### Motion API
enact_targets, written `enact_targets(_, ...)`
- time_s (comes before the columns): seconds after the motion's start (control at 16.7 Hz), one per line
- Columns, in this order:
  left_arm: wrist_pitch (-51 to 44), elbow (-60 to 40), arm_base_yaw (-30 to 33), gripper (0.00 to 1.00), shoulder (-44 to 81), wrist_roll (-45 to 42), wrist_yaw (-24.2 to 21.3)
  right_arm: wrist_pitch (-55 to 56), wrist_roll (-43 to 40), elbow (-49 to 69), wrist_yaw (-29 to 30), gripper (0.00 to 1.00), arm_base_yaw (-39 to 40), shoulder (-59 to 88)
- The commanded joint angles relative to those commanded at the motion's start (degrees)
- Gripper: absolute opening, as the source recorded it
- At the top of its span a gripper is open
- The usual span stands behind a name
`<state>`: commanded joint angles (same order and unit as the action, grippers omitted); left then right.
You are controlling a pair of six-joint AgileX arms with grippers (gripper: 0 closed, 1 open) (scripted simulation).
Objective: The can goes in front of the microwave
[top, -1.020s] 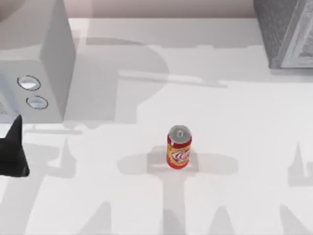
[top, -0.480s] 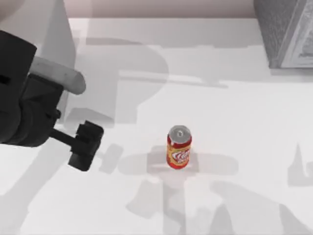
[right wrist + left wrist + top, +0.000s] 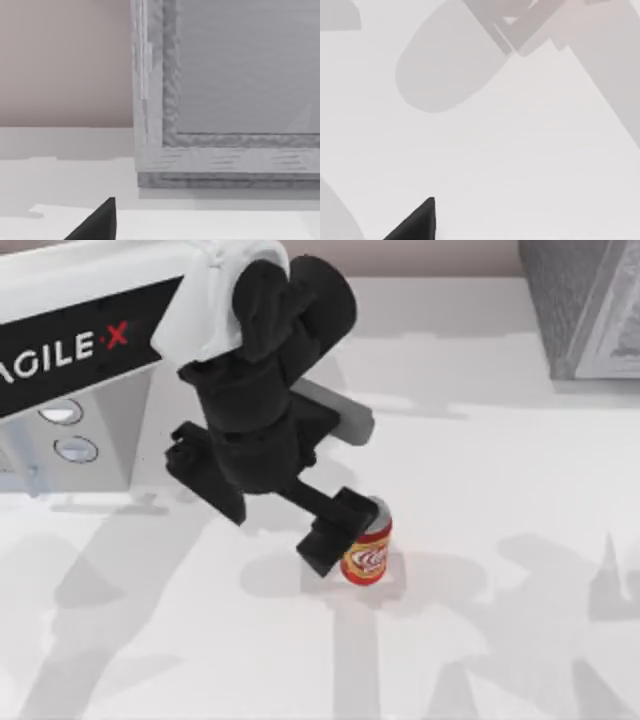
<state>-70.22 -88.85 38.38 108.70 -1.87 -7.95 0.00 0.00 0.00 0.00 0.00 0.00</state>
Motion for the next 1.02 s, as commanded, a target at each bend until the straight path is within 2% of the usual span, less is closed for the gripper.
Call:
enact_targets(0.24, -6.40, -17.17, 4.60, 1.00, 12.59, 0.52, 3.56, 0.00, 0.00, 0.00, 0.00, 1.00, 0.00, 0.00)
enact_targets(0.42, -8.33, -25.67, 6.67, 1.00, 17.95, 0.81, 6.46, 0.00, 0.00, 0.00, 0.00, 1.00, 0.00, 0.00)
enact_targets(0.6, -8.68, -28.66, 7.38, 1.00, 19.82, 0.90, 7.83, 0.00, 0.00, 0.00, 0.00, 1.00, 0.00, 0.00)
enact_targets(1.02, -7.61, -27.55, 7.18, 1.00, 19.71, 0.76, 7.81, 0.00, 0.00, 0.00, 0.00, 1.00, 0.00, 0.00)
